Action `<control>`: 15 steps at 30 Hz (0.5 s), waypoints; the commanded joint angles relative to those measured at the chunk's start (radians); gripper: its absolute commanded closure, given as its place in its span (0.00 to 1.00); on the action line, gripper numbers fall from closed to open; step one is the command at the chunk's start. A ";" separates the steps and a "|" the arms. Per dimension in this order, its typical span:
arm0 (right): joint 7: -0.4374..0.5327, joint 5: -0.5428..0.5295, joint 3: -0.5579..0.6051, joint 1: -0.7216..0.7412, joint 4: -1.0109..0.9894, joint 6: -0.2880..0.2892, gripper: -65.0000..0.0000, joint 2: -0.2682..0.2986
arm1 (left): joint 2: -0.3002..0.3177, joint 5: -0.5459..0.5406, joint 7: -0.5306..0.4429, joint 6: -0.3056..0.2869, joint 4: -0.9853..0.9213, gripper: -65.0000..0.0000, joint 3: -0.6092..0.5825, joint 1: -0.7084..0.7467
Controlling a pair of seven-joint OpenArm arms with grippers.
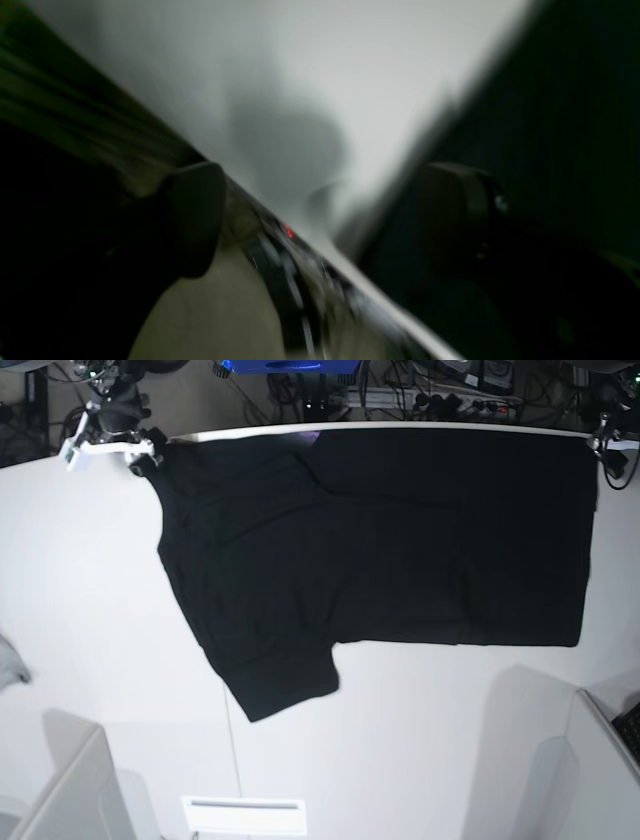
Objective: Fold the T-shirt properly
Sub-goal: 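Release the shoulder edge and raise both grippers, then move the right gripper to the hem corner and grasp it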
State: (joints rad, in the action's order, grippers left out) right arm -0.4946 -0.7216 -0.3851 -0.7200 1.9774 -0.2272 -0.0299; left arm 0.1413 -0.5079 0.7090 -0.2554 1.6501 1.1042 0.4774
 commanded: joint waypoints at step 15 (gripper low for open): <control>0.007 0.004 0.262 0.471 -0.152 0.009 0.52 0.247 | 0.099 -0.183 -0.015 -0.049 0.100 0.11 -0.032 -0.018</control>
State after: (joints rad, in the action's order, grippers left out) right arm -0.5056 -0.7147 -0.1169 -0.2539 1.8027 -0.2249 0.2104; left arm 0.2203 -0.6834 0.7174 -0.3027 1.7306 1.0637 0.4545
